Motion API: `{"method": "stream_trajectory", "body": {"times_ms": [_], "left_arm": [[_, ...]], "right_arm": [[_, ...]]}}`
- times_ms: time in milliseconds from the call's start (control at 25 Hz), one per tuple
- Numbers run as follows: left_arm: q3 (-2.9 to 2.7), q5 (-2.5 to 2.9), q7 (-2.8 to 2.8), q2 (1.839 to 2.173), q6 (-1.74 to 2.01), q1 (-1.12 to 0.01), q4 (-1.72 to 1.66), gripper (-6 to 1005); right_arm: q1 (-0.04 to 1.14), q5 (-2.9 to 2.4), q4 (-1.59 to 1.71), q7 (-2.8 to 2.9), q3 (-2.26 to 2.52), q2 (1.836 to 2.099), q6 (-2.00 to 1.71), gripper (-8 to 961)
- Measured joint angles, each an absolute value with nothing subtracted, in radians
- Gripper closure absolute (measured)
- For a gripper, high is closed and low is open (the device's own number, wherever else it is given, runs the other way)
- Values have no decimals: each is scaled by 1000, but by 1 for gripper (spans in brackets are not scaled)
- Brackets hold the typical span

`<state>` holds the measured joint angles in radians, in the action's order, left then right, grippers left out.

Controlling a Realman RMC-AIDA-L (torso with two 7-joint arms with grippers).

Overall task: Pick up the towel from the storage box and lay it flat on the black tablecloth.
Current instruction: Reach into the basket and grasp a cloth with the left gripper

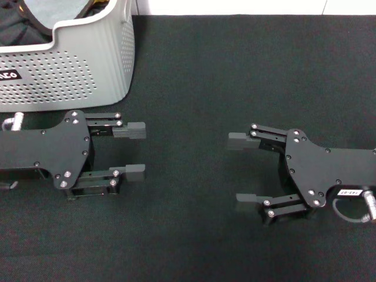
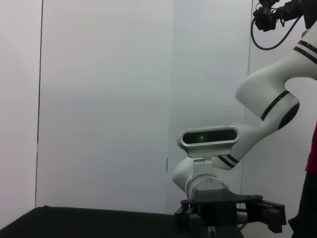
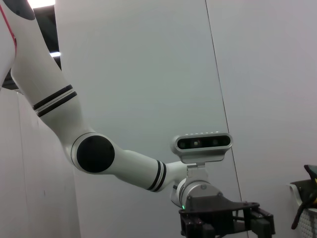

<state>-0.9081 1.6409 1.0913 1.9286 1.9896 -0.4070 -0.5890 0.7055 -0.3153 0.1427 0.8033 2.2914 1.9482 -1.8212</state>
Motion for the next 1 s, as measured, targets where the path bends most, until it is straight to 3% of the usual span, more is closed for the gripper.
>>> {"method": "stream_trajectory", "body": {"times_ms": [720, 840, 1000], "left_arm": [[-845, 1613, 1165, 1937, 1983, -409, -627, 403], [-738, 1606, 1326, 1970, 1958, -409, -773, 403], [-626, 1628, 1579, 2039, 1792, -402, -1130, 404]], "right_arm": [[710, -302, 133, 804, 2287, 1950, -1802, 69], [713, -302, 133, 804, 2278, 1950, -1782, 70], [709, -303, 132, 801, 2259, 1950, -1756, 70]]}}
